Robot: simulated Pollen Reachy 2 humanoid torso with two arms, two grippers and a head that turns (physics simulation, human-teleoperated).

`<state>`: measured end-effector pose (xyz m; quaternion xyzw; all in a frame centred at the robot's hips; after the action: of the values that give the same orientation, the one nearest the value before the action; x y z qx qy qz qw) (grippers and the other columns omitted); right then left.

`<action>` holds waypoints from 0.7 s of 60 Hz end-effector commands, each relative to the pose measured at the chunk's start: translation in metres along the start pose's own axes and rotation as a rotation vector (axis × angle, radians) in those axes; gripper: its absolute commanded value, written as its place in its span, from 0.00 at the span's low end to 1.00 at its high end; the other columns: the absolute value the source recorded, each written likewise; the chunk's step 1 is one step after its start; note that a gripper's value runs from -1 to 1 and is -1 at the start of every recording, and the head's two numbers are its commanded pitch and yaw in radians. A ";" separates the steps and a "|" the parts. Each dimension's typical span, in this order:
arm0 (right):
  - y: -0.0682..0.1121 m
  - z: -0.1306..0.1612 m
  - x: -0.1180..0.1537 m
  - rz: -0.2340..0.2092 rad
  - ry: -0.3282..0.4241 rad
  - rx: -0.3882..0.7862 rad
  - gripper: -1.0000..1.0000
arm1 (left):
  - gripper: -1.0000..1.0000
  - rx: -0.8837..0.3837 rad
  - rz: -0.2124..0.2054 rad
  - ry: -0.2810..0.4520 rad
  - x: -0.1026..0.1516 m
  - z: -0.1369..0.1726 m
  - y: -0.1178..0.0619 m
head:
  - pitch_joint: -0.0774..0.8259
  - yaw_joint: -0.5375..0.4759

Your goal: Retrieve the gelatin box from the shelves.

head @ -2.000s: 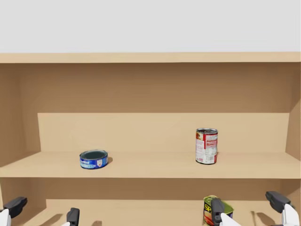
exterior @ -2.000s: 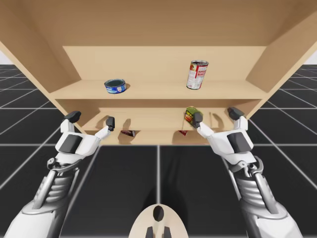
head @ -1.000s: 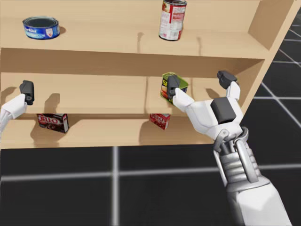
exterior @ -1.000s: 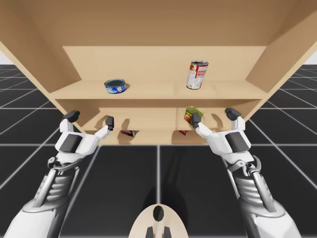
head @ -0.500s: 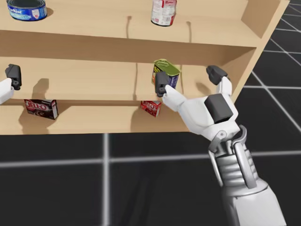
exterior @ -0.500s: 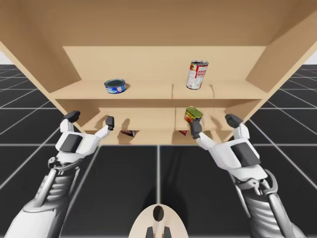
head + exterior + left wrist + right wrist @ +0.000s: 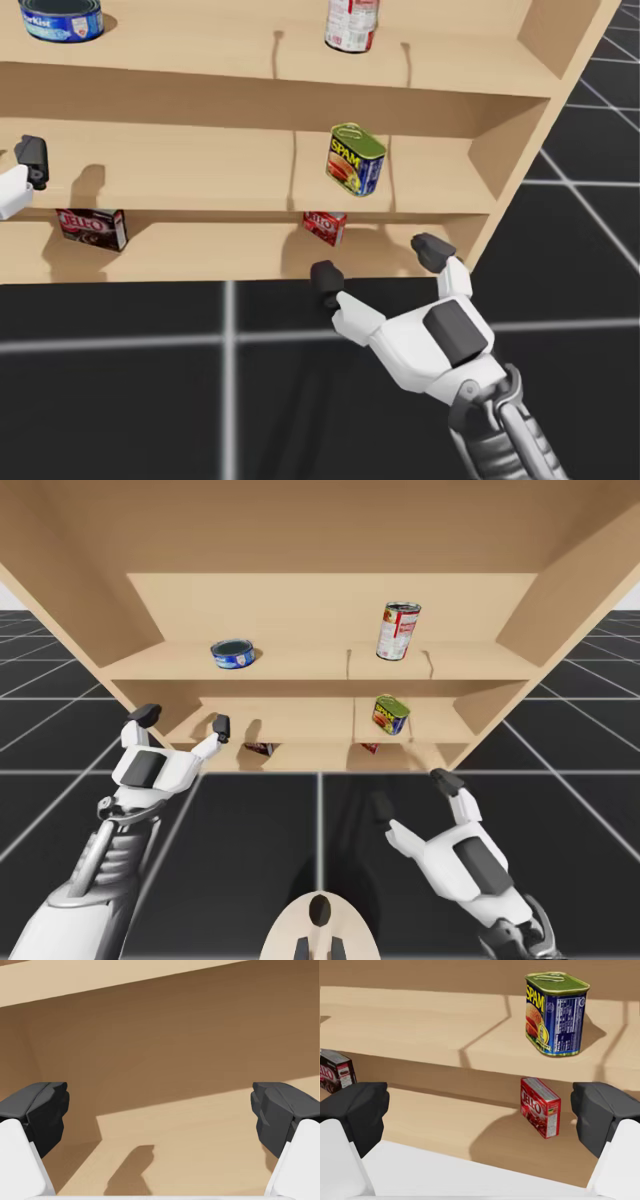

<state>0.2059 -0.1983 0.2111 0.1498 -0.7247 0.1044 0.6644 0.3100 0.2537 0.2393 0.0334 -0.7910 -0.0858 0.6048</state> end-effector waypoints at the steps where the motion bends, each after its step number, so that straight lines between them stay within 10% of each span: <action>1: -0.001 -0.012 -0.029 -0.060 0.042 0.001 0.00 | 0.00 0.003 -0.004 0.001 0.000 0.000 0.000 | 0.76 0.34; 42: -0.032 -0.130 -0.082 0.076 0.136 -0.078 0.00 | 0.00 0.013 -0.009 0.002 -0.001 0.000 0.002 | 0.76 0.35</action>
<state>0.3217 -0.1868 0.1485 0.0962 -0.6916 0.1103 0.7073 0.3105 0.2554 0.2390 0.0406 -0.7910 -0.0836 0.6047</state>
